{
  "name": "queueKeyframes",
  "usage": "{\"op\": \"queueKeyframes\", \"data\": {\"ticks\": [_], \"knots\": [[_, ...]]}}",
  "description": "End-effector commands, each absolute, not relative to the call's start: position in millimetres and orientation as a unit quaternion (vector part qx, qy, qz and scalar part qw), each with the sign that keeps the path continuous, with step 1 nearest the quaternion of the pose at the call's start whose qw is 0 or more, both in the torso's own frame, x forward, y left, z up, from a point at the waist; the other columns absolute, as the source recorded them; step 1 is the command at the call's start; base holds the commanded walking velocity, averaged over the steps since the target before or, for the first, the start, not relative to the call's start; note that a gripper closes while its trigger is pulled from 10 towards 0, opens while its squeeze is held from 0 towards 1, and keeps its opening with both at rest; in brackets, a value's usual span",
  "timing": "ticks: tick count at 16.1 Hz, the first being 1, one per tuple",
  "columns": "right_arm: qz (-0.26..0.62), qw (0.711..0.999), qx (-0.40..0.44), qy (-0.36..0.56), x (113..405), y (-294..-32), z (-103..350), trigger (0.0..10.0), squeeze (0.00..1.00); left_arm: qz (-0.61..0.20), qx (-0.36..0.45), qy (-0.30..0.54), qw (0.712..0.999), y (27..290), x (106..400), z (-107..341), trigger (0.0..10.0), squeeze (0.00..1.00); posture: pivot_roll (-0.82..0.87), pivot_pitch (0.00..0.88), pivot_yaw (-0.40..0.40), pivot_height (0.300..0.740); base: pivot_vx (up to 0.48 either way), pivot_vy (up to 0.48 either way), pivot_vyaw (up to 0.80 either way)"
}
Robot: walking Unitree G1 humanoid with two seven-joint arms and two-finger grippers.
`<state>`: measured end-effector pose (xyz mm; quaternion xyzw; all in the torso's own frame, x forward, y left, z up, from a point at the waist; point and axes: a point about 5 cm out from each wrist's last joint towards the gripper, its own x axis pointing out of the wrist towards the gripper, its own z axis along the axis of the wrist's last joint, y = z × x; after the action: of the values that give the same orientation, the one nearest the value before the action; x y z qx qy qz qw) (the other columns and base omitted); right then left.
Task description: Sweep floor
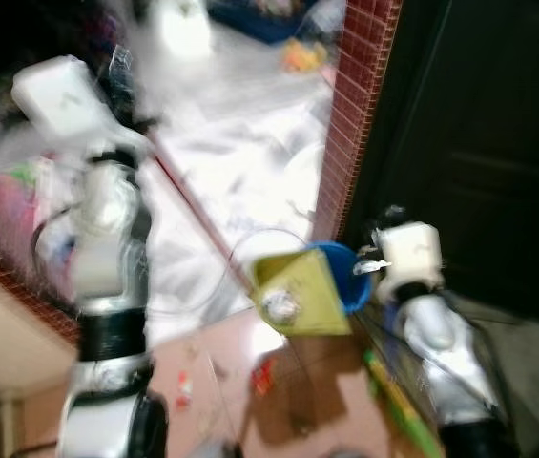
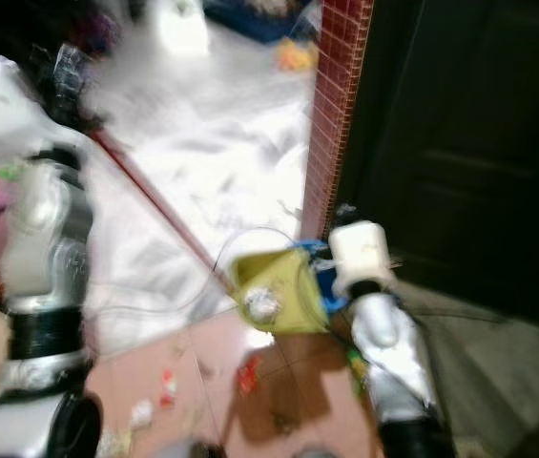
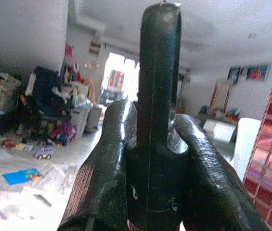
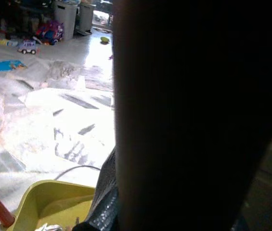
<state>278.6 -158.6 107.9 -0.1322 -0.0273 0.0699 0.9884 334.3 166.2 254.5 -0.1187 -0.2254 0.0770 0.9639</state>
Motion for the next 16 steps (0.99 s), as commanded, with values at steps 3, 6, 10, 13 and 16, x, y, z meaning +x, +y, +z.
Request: {"op": "queueKeyframes", "data": {"ticks": [3,6,10,13,16], "knots": [[0.063,0.987,-0.139,-0.044,279,-163,117,10.0,0.00,0.065,-0.113,-0.285,0.950,153,333,282,10.0,0.00,-0.09,0.000,0.076,0.740,0.480,0.000,0.00],[0.064,0.987,-0.140,-0.044,279,-163,117,10.0,0.00,0.064,-0.099,-0.294,0.948,148,333,284,10.0,0.00,-0.09,0.000,0.076,0.740,0.480,0.000,0.00],[0.068,0.987,-0.140,-0.044,279,-161,116,10.0,0.00,0.067,-0.060,-0.323,0.942,140,331,287,10.0,0.00,-0.09,0.000,0.073,0.740,0.240,0.000,0.00],[0.068,0.987,-0.140,-0.045,280,-161,117,10.0,0.00,0.047,-0.022,-0.343,0.938,122,327,285,10.0,0.00,-0.09,0.000,0.072,0.740,0.000,0.000,0.00],[0.069,0.987,-0.140,-0.046,280,-159,117,10.0,0.00,0.012,-0.027,-0.353,0.935,97,323,281,10.0,0.00,-0.10,0.000,0.075,0.740,0.000,0.000,0.00]]}}
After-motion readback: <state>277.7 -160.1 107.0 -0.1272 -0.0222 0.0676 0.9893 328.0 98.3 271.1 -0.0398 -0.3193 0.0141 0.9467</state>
